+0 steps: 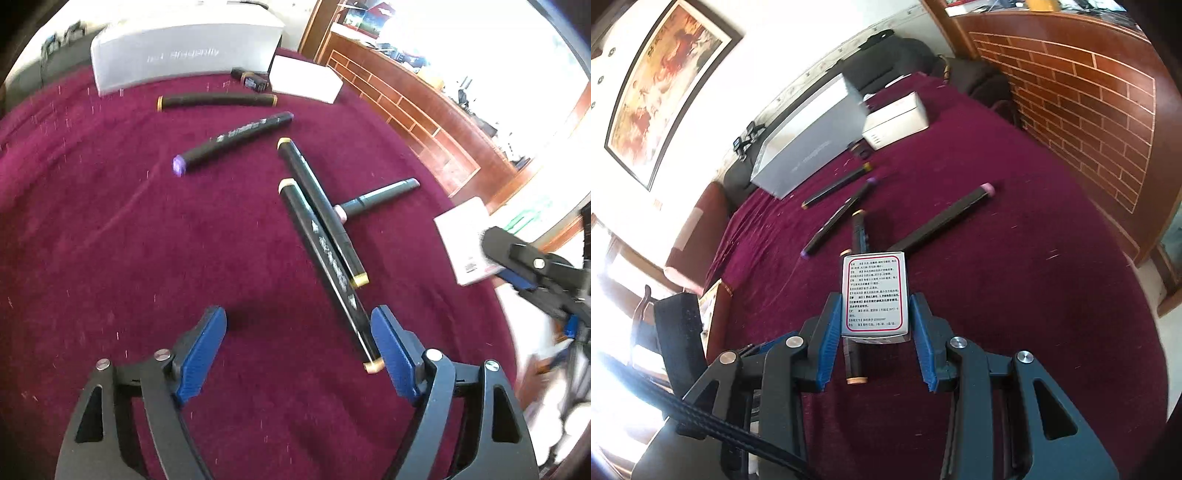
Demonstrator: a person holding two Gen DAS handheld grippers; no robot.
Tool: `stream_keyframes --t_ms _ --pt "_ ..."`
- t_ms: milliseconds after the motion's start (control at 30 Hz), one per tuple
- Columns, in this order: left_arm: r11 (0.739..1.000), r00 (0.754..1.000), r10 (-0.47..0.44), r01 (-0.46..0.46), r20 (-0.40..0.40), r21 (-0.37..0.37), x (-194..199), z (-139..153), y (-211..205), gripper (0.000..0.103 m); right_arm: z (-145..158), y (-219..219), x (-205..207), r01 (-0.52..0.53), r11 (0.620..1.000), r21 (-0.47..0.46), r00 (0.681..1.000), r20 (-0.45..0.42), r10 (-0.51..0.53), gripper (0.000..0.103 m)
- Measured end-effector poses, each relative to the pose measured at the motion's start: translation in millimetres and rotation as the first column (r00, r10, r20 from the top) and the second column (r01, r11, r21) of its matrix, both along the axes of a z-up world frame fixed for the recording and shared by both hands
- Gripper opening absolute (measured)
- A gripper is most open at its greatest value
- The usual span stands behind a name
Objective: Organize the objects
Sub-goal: 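Grasp a black marker with the left tool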
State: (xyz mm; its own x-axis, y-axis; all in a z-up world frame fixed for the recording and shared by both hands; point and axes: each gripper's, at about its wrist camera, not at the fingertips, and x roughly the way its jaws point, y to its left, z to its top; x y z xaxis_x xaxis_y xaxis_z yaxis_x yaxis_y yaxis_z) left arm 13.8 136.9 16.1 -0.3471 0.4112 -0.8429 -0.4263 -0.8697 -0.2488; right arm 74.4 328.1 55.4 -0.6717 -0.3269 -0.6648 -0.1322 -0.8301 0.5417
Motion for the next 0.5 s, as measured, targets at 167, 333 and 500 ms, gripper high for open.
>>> stream_keyframes --t_ms 167,333,500 --pt "0.992 0.995 -0.025 0.013 -0.096 -0.122 -5 -2 27 0.057 -6 10 1 0.014 1.0 -0.016 1.0 -0.008 -0.014 0.035" --pt "0.976 0.988 -0.074 0.044 -0.135 -0.214 2 -5 12 0.017 -13 12 0 0.012 0.999 -0.033 1.0 -0.008 -0.012 0.035" --pt "0.966 0.983 -0.101 0.06 -0.153 -0.25 3 -4 -2 0.017 -20 9 -5 0.011 1.0 -0.022 1.0 0.003 -0.011 0.035"
